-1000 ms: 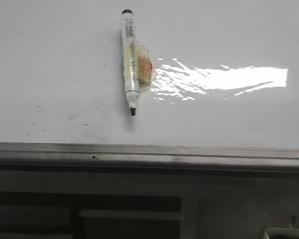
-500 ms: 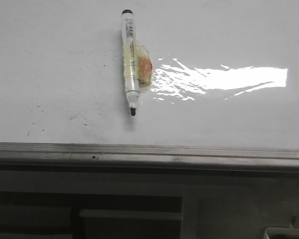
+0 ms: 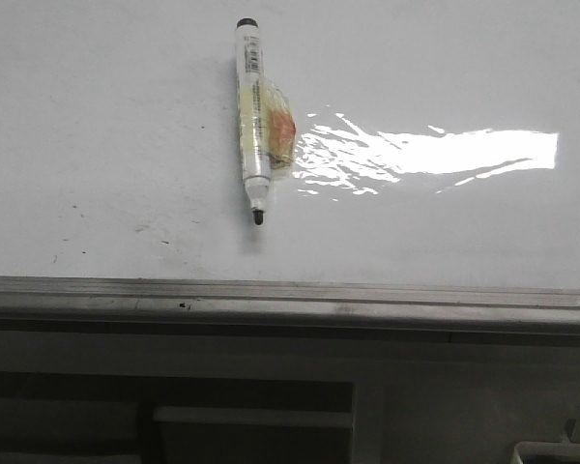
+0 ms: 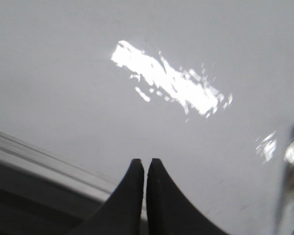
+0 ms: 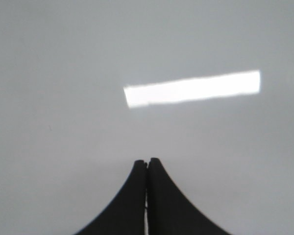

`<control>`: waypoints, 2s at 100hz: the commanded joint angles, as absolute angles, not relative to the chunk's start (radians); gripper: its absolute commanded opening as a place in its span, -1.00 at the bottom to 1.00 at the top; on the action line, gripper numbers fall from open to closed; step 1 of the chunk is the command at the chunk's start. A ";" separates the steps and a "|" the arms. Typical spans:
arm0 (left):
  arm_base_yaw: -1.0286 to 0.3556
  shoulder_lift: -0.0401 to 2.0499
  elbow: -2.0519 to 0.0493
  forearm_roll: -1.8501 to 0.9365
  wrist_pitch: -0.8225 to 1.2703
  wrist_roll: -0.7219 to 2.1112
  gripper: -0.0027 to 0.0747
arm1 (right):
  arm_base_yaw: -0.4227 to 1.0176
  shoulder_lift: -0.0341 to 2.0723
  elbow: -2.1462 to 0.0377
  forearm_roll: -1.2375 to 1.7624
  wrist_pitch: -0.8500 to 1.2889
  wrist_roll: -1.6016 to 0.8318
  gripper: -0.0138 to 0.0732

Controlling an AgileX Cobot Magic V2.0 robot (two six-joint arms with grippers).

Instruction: Write number 5 on whiteboard

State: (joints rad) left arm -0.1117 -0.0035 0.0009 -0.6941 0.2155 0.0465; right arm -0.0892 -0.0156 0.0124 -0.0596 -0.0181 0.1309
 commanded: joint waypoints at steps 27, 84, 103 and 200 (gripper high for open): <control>-0.109 -0.031 0.001 -1.022 0.065 0.046 -0.98 | -0.092 -0.028 -0.002 0.154 -0.124 0.130 -0.83; -0.184 0.574 -0.518 -0.533 0.372 0.281 -0.06 | 0.098 0.324 -0.510 0.074 0.311 -0.067 -0.50; -0.383 0.712 -0.568 -0.567 0.398 0.283 0.20 | 0.208 0.402 -0.576 0.074 0.365 -0.067 0.29; -0.894 1.281 -0.665 -0.814 -0.211 0.280 0.10 | 0.296 0.461 -0.579 0.076 0.358 -0.067 0.35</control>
